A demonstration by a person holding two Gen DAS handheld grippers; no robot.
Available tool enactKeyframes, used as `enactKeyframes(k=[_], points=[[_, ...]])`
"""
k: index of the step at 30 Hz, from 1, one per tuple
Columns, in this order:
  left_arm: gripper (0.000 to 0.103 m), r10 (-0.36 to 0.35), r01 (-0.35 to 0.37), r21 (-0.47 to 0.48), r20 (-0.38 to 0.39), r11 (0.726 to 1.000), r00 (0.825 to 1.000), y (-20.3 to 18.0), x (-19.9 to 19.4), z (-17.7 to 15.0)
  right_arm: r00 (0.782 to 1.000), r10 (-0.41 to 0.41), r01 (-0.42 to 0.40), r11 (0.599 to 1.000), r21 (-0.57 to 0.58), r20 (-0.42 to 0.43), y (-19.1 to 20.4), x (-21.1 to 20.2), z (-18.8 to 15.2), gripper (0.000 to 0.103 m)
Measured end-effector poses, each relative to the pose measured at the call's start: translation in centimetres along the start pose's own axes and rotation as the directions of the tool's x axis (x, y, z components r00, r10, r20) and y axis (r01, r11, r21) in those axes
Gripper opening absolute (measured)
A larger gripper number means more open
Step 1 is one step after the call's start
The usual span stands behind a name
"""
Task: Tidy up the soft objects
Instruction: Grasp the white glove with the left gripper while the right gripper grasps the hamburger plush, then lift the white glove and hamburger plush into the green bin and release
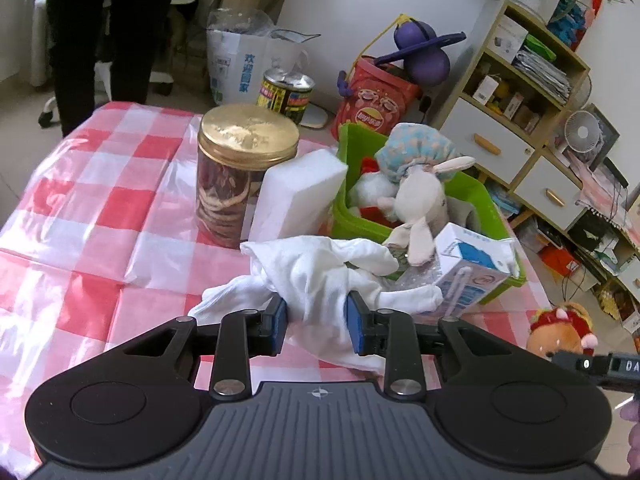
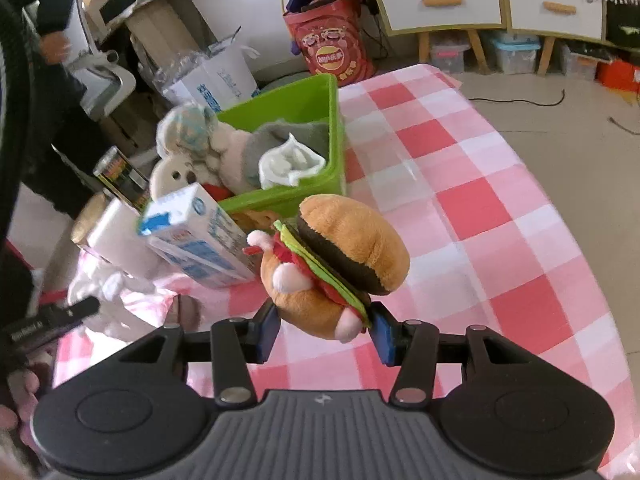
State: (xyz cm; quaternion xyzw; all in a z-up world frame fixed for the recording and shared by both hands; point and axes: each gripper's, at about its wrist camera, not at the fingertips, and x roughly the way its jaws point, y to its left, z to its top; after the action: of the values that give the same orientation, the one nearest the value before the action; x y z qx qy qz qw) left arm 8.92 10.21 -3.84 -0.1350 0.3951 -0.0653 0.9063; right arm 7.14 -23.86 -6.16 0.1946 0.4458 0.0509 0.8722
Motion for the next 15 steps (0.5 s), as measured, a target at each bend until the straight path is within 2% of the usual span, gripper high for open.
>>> enactKeyframes(k=[7, 15], points=[[0.030, -0.047, 0.048, -0.023, 0.021, 0.999, 0.999, -0.9, -0.4, 1.0, 0.997, 0.055, -0.058, 0.997, 0.044, 0.058, 0.6, -1.1, 1.2, 0.021], [0.030, -0.087, 0.090, -0.027, 0.102, 0.996, 0.991, -2.3, -0.6, 2.4, 0.983, 0.121, -0.133, 0.988, 0.083, 0.137, 0.7, -1.1, 2.7, 0.021]])
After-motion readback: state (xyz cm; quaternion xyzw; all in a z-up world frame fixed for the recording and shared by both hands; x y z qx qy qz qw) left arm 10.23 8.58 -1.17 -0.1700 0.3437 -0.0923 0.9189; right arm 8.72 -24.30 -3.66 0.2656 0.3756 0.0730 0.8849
